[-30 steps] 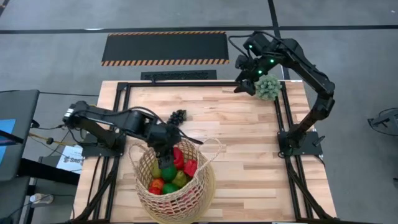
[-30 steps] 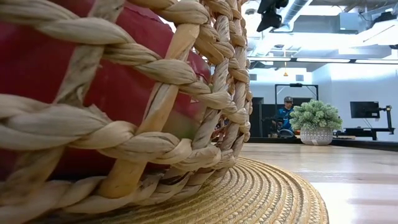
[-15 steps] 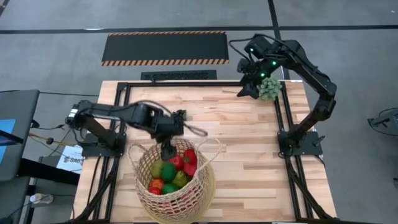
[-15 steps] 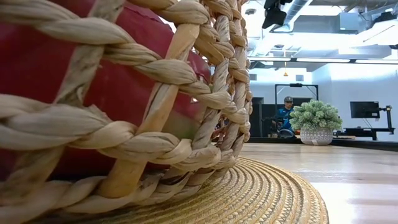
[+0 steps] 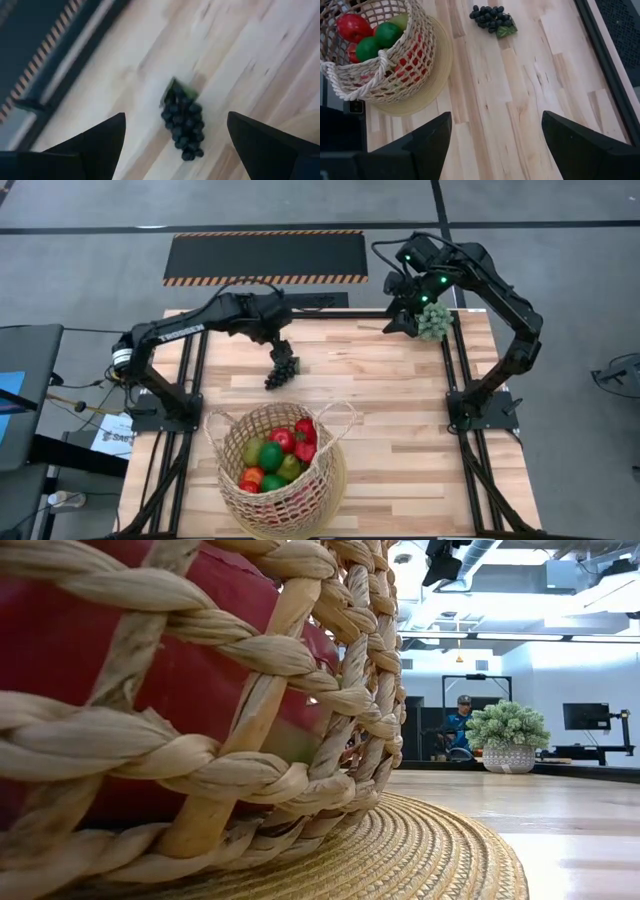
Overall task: Build produce basket
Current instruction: Put the grapes into the basket
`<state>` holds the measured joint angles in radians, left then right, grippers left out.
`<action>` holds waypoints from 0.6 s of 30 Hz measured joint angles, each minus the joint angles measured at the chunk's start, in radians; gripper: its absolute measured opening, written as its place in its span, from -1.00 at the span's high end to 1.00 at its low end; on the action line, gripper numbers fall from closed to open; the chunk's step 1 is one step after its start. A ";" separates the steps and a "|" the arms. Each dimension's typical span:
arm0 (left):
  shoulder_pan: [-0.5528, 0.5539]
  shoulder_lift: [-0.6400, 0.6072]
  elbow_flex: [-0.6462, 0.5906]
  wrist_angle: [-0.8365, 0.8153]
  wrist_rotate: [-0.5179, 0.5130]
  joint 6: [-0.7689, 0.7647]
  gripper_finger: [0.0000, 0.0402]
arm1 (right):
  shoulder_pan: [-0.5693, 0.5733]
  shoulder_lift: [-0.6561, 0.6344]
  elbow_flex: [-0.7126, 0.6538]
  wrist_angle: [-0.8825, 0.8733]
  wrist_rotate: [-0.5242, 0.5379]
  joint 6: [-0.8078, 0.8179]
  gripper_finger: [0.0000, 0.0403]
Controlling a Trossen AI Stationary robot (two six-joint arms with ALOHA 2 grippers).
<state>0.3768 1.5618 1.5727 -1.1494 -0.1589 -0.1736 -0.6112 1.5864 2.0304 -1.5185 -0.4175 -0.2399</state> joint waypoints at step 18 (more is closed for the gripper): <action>0.019 0.101 -0.455 0.368 0.055 0.041 -0.65 | 0.000 0.004 0.000 0.007 0.000 -0.021 -0.62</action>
<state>0.3962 1.6624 1.1181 -0.7818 -0.1039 -0.1322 -0.6110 1.5902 2.0304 -1.5112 -0.4175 -0.2604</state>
